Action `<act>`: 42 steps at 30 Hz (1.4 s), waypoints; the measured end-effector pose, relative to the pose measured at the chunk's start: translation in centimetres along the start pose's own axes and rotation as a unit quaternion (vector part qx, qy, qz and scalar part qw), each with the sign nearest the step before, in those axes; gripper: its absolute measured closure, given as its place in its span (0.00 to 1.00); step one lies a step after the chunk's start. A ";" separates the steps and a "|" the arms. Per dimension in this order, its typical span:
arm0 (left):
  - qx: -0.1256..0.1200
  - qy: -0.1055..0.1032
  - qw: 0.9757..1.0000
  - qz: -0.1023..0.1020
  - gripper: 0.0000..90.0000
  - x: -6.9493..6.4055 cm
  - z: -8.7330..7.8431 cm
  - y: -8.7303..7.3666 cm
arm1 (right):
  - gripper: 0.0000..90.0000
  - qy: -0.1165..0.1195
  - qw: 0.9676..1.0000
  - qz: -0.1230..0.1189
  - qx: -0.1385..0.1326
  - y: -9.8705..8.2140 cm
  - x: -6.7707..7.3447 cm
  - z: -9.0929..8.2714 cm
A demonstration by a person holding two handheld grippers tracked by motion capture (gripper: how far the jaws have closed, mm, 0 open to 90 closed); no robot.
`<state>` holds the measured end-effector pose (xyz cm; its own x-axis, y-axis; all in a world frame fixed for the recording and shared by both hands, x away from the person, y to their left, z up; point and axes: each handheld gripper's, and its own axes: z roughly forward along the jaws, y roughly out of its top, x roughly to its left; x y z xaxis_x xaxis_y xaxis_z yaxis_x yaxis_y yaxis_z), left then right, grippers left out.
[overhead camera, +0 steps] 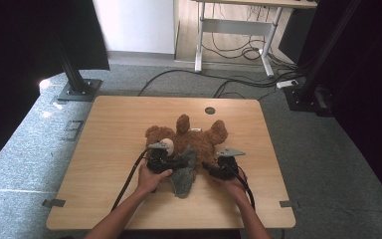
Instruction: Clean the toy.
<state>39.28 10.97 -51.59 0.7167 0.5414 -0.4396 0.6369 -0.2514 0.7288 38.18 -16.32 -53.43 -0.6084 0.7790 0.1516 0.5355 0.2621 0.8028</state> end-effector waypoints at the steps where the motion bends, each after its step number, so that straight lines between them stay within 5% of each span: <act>1: 0.000 0.000 1.000 0.000 0.88 0.0 0.0 0.0 | 0.69 0.000 1.000 0.000 0.000 0.0 0.0 0.0; 9: 0.016 0.037 0.999 0.011 0.88 0.4 -1.7 -0.7 | 0.69 0.000 1.000 -0.004 0.002 -0.1 -0.1 -0.1; 11: 0.016 0.078 0.997 0.023 0.88 1.0 -3.0 -1.2 | 0.69 0.000 1.000 -0.005 0.004 -0.2 -0.1 -0.2; 16: 0.002 0.083 0.997 -0.008 0.88 3.0 -4.7 -1.9 | 0.69 0.003 1.000 -0.005 0.002 -0.2 -0.3 -0.3; 21: -0.002 0.106 0.994 -0.010 0.88 4.1 -6.3 -2.5 | 0.70 0.006 1.000 -0.010 0.002 -0.2 -0.3 -0.3; 26: -0.008 0.131 0.991 -0.032 0.88 5.8 -8.4 -3.0 | 0.71 0.009 1.000 -0.004 -0.002 -0.3 -0.6 -0.3; 30: -0.021 0.127 0.990 -0.055 0.88 6.7 -9.2 -3.3 | 0.71 0.009 1.000 -0.004 -0.003 -0.3 -0.7 -0.3; 35: -0.016 0.138 0.989 -0.052 0.88 6.9 -9.3 -3.5 | 0.71 0.010 1.000 -0.004 -0.004 -0.4 -0.7 -0.3; 38: -0.011 0.159 0.986 -0.047 0.88 7.0 -9.7 -3.5 | 0.71 0.009 1.000 -0.005 -0.004 -0.4 -0.7 -0.3; 42: -0.018 0.172 0.983 -0.068 0.88 8.2 -11.1 -3.9 | 0.71 0.010 1.000 -0.001 -0.005 -0.4 -0.9 -0.4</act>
<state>39.47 25.34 -52.21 0.4832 0.8084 -0.3362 0.7052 -0.1318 0.6966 38.24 -17.34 -53.69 -0.6206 0.7674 0.1610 0.5288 0.2580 0.8086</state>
